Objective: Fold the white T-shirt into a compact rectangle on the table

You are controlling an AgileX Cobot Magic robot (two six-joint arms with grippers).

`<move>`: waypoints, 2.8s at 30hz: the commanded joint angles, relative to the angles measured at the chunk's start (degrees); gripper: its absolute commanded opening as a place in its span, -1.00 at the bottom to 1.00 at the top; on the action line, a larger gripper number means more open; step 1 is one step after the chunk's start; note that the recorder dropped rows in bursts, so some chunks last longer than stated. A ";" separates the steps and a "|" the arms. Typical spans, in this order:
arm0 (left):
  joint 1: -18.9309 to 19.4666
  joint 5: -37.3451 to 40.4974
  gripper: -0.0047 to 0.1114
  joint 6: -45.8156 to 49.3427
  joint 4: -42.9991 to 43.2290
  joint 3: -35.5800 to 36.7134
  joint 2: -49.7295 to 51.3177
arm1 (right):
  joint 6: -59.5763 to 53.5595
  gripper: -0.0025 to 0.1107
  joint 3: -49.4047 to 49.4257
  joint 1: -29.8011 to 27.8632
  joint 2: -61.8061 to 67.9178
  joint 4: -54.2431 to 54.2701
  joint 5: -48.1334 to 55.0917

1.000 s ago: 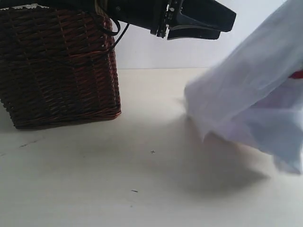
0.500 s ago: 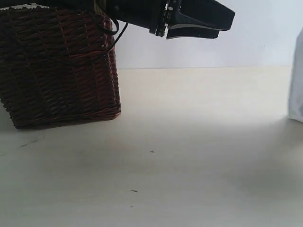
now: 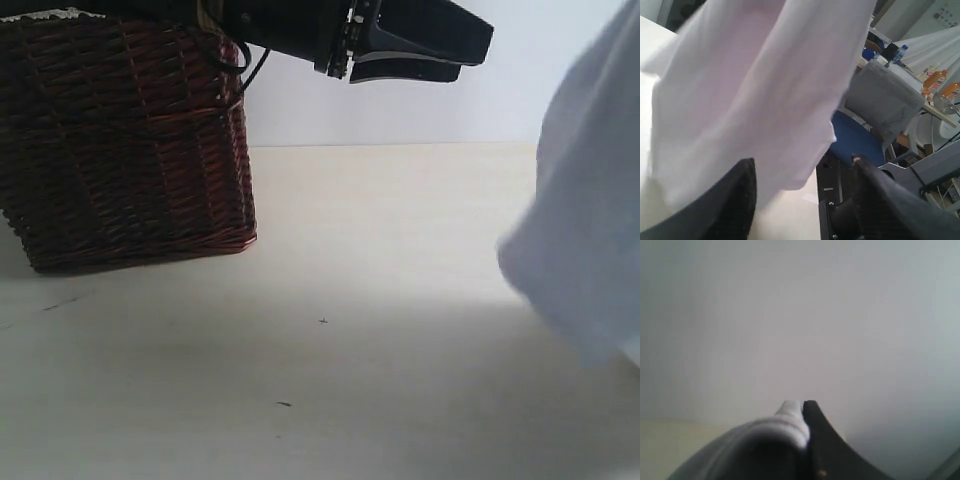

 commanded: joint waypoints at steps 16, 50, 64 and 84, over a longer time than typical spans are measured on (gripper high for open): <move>6.91 -0.05 0.03 4.35 -0.42 8.42 -13.29 | -44.40 -0.96 14.73 -0.16 4.07 35.91 1.02; -34.34 88.52 0.29 44.28 -1.61 27.97 -8.91 | -28.30 -0.96 9.36 -0.16 7.37 37.69 -2.72; -31.60 95.80 -0.17 33.89 -0.42 27.56 -8.09 | -26.97 -0.96 9.36 -0.16 7.37 37.92 -2.11; -16.86 76.37 -0.92 40.40 -3.68 27.28 -33.28 | -17.91 -0.96 9.36 -0.16 -3.15 18.19 3.12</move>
